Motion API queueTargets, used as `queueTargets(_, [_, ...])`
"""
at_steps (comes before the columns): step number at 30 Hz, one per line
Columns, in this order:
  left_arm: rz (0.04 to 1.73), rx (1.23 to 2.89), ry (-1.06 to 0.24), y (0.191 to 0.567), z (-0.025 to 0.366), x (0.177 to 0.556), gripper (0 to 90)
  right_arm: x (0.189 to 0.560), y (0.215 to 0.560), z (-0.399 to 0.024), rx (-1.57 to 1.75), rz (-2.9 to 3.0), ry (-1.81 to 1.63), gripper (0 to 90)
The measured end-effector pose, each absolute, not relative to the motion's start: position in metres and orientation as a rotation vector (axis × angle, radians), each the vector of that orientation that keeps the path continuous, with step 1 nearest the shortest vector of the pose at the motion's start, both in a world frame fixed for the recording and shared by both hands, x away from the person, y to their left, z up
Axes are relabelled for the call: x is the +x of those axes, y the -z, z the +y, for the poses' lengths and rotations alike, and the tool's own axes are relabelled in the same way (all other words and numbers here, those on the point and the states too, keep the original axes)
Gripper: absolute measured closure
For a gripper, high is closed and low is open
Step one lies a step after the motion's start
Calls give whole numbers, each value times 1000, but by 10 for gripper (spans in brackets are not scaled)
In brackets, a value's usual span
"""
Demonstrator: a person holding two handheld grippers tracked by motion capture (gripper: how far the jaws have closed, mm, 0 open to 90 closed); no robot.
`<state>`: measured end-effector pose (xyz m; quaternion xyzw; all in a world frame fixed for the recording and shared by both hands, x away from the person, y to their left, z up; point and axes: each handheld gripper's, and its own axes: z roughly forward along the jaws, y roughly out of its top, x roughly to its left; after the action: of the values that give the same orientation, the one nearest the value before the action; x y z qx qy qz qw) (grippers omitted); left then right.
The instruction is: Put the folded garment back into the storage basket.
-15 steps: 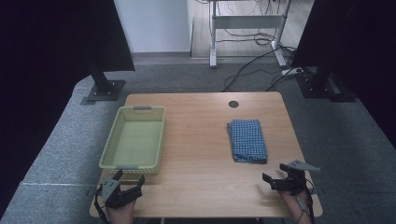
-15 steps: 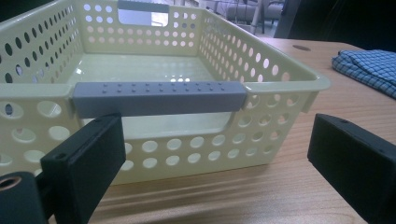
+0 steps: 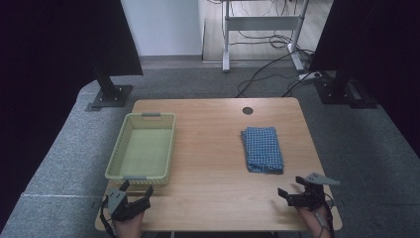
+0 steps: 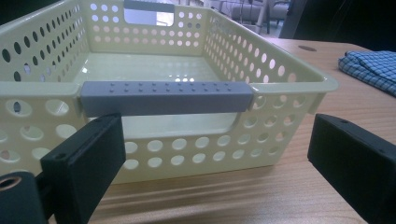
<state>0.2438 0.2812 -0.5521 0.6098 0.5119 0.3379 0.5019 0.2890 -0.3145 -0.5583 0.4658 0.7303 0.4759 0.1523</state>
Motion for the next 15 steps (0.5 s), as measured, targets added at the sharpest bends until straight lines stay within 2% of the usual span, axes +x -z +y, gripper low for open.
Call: queueTargets(15, [1237,1443,-779,553,285,244,45,286,556,-313,1364,2091,-1307,5])
